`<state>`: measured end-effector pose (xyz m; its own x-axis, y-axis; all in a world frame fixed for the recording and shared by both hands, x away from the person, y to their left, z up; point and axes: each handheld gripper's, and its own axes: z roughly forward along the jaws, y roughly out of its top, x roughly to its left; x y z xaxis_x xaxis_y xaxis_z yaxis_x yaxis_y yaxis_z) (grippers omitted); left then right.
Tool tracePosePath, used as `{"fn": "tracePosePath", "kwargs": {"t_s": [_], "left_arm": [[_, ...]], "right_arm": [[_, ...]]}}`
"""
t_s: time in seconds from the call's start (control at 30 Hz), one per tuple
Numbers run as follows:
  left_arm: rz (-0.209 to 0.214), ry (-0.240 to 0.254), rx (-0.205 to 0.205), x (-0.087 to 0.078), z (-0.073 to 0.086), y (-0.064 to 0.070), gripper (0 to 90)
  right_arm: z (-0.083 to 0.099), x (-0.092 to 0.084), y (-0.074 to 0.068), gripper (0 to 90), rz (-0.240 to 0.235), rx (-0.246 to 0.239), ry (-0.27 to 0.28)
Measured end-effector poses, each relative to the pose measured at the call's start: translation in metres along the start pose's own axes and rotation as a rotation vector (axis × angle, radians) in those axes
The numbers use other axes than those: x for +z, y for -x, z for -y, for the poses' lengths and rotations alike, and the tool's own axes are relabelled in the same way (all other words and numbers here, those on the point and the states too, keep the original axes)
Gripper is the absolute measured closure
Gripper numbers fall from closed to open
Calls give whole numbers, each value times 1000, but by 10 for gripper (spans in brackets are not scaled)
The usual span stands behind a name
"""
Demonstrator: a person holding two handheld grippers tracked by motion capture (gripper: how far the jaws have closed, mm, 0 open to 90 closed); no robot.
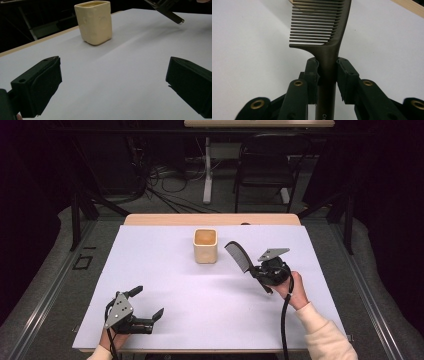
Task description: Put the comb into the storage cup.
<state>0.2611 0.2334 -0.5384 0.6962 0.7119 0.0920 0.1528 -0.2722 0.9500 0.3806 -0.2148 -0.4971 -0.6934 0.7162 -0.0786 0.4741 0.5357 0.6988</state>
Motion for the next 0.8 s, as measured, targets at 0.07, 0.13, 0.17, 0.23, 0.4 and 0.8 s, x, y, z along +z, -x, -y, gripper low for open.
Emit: {"fn": "tracePosePath", "kwargs": {"t_s": [0.07,0.13,0.17,0.23,0.4,0.8], "left_arm": [[0,-2,3,0,0,0,4],[-1,-2,2,0,0,0,5],[-4,-2,-1,0,0,0,5],[-8,-5,-3,-1,0,0,6],[-6,-5,-5,0,1,-1,6],[-11,-9,-9,0,0,-1,4]], "right_arm": [[-1,0,-1,717,4,-3,10],[-2,1,-1,717,8,-5,14],[-2,1,-1,717,8,-5,14],[-4,0,-1,717,2,-3,19],[-8,-4,-1,717,9,-1,49],[-16,0,-3,717,14,-3,77]]}}
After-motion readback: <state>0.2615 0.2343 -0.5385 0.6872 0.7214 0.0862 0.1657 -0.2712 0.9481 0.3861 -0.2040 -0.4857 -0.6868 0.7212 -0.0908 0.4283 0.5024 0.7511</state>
